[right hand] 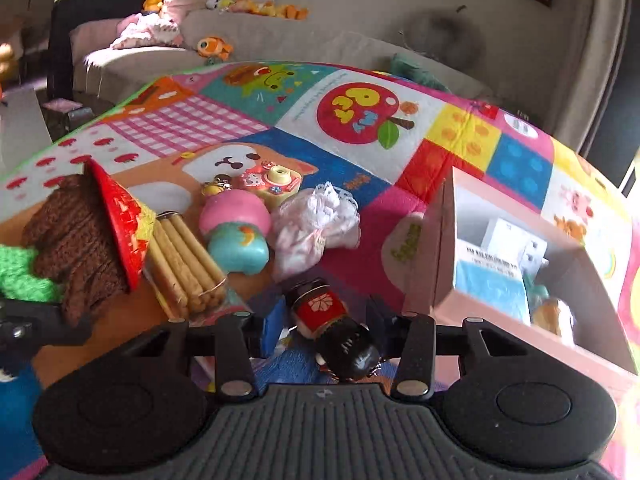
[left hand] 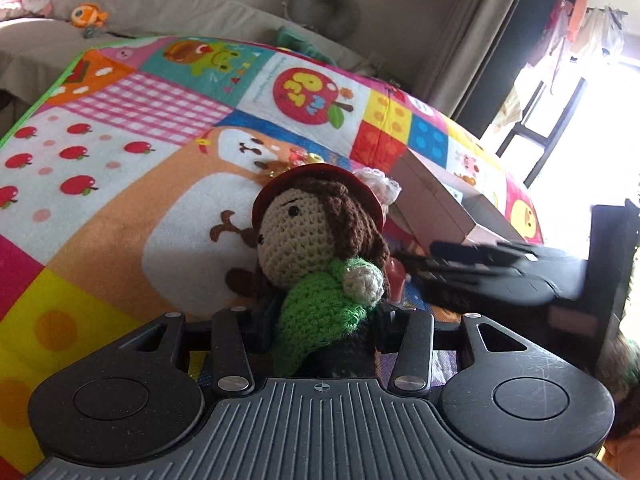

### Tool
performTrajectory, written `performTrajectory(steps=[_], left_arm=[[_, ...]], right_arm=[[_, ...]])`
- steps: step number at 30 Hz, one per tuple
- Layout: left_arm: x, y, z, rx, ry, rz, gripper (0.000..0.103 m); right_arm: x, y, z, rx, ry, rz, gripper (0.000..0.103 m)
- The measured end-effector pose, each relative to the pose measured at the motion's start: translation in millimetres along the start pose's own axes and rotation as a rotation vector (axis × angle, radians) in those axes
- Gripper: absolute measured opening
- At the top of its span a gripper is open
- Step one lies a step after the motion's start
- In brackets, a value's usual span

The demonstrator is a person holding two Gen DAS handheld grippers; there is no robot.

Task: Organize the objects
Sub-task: 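Hold the doll in the left tool while the right tool grasps the red-and-black figure keychain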

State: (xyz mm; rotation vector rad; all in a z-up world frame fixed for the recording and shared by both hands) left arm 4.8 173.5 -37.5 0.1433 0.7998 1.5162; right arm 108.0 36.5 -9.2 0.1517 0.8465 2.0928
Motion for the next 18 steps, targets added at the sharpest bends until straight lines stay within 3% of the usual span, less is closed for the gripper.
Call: performTrajectory(steps=[5,10,13,15,17,18], left_arm=[[-13.7,0.7,-4.2,0.004,-0.085,0.011,0.049],[-48.8,-6.4,-17.3,0.053,-0.142,-0.076,0.049],[-75.5,-11.5,-27.1,0.080,-0.188,-0.116,0.049],[-90.8,-14.5,-33.9,0.091,-0.219,-0.129,0.049],[-103.1,-18.9,-38.7,0.092,-0.244,-0.125,0.050],[-107.2,-20.8,-41.1,0.083,-0.254,-0.115,0.050]], right_arm=[[-2.9,40.8,-34.2,0.007,0.013,0.013,0.041],[-26.3,78.5,-69.8,0.019,-0.029,-0.021,0.041],[-42.0,90.8,-89.2,0.029,-0.062,-0.073,0.046],[-52.6,100.0,-101.3,0.024,-0.108,-0.091,0.058],[-63.8,107.3,-110.3,0.016,-0.157,-0.120,0.083],[-70.4,110.6,-113.2,0.005,-0.195,-0.129,0.090]])
Point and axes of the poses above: each gripper's, at about its wrist camera, not at the fingertips, and y roughly against the way its jaws point, x to its left, z to its top, the point moved 8 cm from there along -y, roughly the way its jaws point, and after that the axes turned 6 degrees about z, right-handed, at the moved point
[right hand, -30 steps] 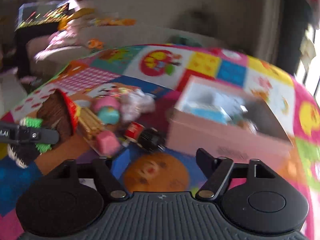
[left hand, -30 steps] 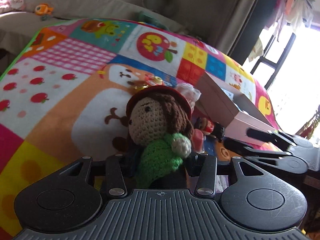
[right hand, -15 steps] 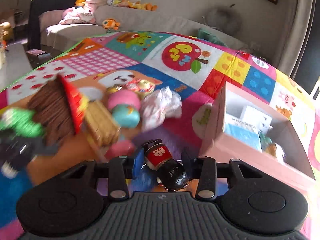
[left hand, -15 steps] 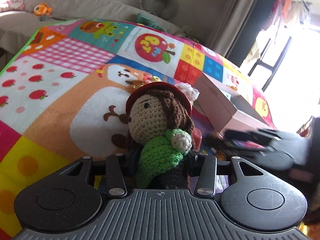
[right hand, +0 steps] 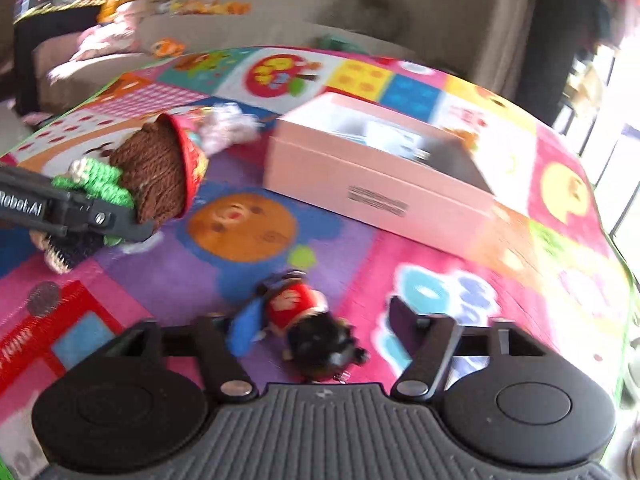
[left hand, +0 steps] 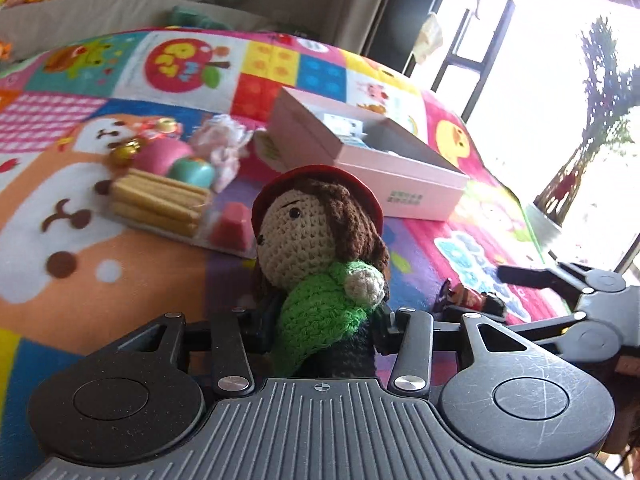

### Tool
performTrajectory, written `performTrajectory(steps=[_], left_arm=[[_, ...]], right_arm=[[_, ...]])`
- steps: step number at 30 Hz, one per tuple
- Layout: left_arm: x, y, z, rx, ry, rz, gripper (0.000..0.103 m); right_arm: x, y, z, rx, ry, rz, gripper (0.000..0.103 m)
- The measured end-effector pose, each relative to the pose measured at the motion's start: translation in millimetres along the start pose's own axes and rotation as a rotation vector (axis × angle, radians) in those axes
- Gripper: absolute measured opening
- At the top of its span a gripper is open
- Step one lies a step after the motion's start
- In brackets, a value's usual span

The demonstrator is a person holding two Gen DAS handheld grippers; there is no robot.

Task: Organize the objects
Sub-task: 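Hold the doll in the left tool while the right tool grasps the red-and-black figure keychain, then carry the doll with the left tool while the right tool lifts the figure keychain toward the box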

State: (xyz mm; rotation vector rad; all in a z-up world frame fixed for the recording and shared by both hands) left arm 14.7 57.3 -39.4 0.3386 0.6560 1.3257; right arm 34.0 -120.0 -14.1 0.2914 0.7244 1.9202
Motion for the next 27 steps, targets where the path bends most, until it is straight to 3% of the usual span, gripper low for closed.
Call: performTrajectory(steps=[3,10,17,27], left_arm=[[-5.3,-4.3,-1.1,0.000,-0.009,0.028,0.051],[-17.0,-7.9,-1.3,0.001,-0.092,0.111,0.051],[-24.6,-13.3,1.1,0.014,-0.150,0.148,0.052],[-17.0,-10.6,4.0,0.041,-0.081,0.114,0.051]], right_arm=[[-20.1,0.7,-2.4,-0.013,-0.124,0.000,0.097],[-47.1,-8.6,-11.3,0.043,-0.308,-0.011,0.100],[-42.1,-17.9,-11.9,0.093,-0.275,-0.008,0.103],[-41.7,-16.1,-12.5,0.124,-0.265,0.011,0.103]])
Point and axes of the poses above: each gripper's, at about its wrist camera, not at the fingertips, and y roughly against the way its jaws point, x to its left, z to its top, the point moved 8 cm from there along -y, roughly the way its jaws point, and after that the axes turned 6 degrees about z, right-handed, at the moved point
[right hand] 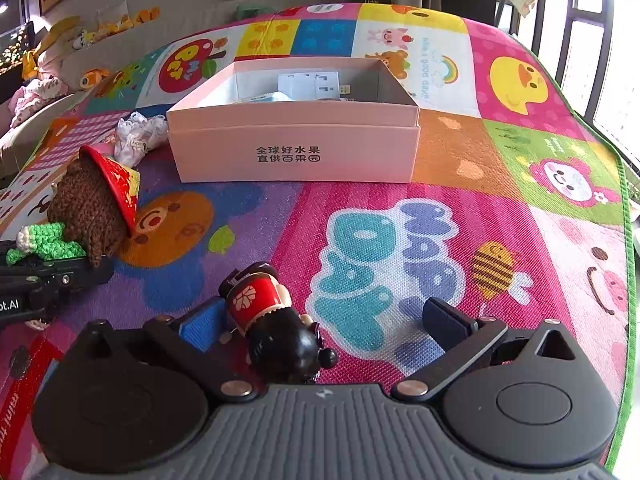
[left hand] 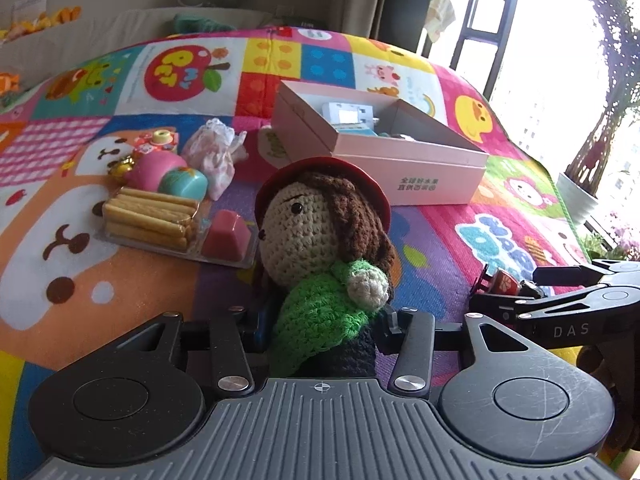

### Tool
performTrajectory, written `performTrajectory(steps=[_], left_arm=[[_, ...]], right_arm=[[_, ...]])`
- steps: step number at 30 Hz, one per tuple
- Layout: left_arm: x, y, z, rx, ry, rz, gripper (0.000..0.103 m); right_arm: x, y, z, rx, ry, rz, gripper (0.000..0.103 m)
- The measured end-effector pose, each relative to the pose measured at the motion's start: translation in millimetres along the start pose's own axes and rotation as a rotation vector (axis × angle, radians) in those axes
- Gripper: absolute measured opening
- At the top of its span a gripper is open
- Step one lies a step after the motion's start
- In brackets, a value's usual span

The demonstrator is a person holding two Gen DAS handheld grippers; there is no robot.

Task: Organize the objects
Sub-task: 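Carry the doll with the left tool while the right tool lifts the figure keychain toward the box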

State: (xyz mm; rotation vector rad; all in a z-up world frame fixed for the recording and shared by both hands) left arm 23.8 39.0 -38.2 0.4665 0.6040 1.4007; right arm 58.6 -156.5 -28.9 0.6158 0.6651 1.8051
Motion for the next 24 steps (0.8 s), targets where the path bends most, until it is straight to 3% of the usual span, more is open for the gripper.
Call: performTrajectory(steps=[7,10,15,19,24], left_arm=[[5.8,4.3,-0.8,0.045,0.024,-0.047,0.051],[5.9,6.0,0.3,0.074,0.041,-0.065,0.049],[-7.8,3.5,-1.5,0.094,0.020,-0.114,0.049],[-15.9,3.6,-5.4,0.084,-0.044,-0.085,0.049],[-16.6,2.9,-5.5,0.091,-0.038,-0.072,0.049]], right_arm=[[-2.7,22.3,-14.1,0.030,-0.006,0.067,0.103],[-15.5,26.3,-20.7,0.047,0.010,-0.017,0.103],[-38.2,32.9,-16.5,0.004,0.016,-0.167,0.103],[-37.1,36.9,-10.9,-0.027,0.007,-0.137,0.103],[-23.9,39.5,-8.4,-0.060,0.002,-0.068,0.103]])
Point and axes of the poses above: each gripper's, at about its wrist camera, not at the fingertips, and y roughly against the way its jaws point, x to its left, z to its top, the point moved 8 cm from there along -y, roughly the way its jaws point, and after that the axes turned 6 degrees about z, right-handed, at the moved point
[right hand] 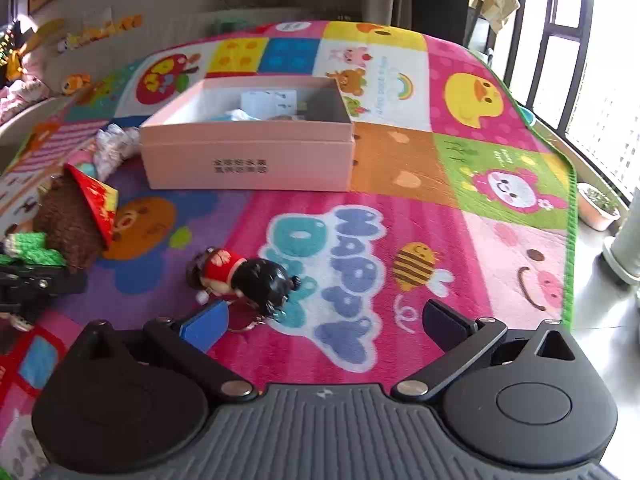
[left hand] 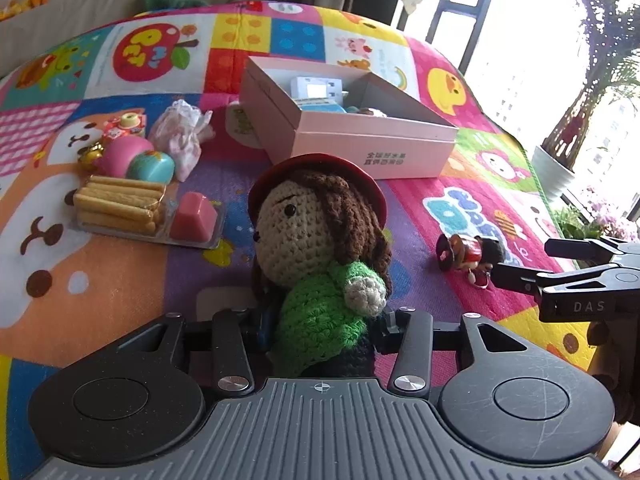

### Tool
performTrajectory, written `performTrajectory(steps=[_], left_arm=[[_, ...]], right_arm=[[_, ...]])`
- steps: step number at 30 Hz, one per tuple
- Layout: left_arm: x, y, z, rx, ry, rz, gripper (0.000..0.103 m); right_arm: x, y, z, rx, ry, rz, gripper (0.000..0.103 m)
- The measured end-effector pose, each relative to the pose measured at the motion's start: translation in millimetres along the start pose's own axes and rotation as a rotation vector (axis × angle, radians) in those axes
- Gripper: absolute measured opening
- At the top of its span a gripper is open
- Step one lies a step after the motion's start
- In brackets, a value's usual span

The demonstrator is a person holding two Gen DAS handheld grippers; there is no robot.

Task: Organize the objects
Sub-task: 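Carry the doll with the left tool while the right tool lifts the figure keychain toward the box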

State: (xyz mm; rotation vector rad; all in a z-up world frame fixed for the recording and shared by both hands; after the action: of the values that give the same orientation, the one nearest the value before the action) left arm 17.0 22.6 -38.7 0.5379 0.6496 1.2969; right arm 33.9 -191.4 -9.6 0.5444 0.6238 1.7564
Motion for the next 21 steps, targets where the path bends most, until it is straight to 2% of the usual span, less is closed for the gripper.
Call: performTrajectory(steps=[4,9,15,18,19,21], left_arm=[[-1.9,-0.4,-1.1,-0.010,-0.006,0.018,0.050],[0.7,0.3,-2.5,-0.024,0.022,0.007,0.050],[2.6,-0.7,0.2,-0.001,0.027,-0.011,0.050],[4.2,-1.4,1.0,0.011,0.044,-0.019,0.050],[4.6,-1.8,1.6,0.016,0.049,-0.018,0.050],[4.4,-2.5,2.9,0.027,0.053,-0.013,0.050]], right_arm=[[5.0,2.2,0.1,0.005,0.007,0.024,0.103],[16.6,1.7,-1.7,0.035,0.056,0.052,0.103],[25.1,-10.7,5.9,0.025,-0.005,0.053,0.103],[25.1,-24.6,9.3,0.049,-0.060,0.057,0.103],[25.5,-29.6,9.9,0.061,-0.073,0.066,0.102],[26.3,-36.8,10.7,0.074,-0.074,0.056,0.094]])
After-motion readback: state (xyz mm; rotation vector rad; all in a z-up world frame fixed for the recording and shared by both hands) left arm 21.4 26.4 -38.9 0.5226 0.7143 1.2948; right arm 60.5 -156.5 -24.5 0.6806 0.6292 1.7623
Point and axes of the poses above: each gripper's, at about its wrist camera, not at the fingertips, and y roughly against the way its jaws point, x to its left, z to its top, the point moved 8 cm from there along -y, roughly the way its jaws point, and after that the axes turned 6 degrees about z, right-handed, at the moved point
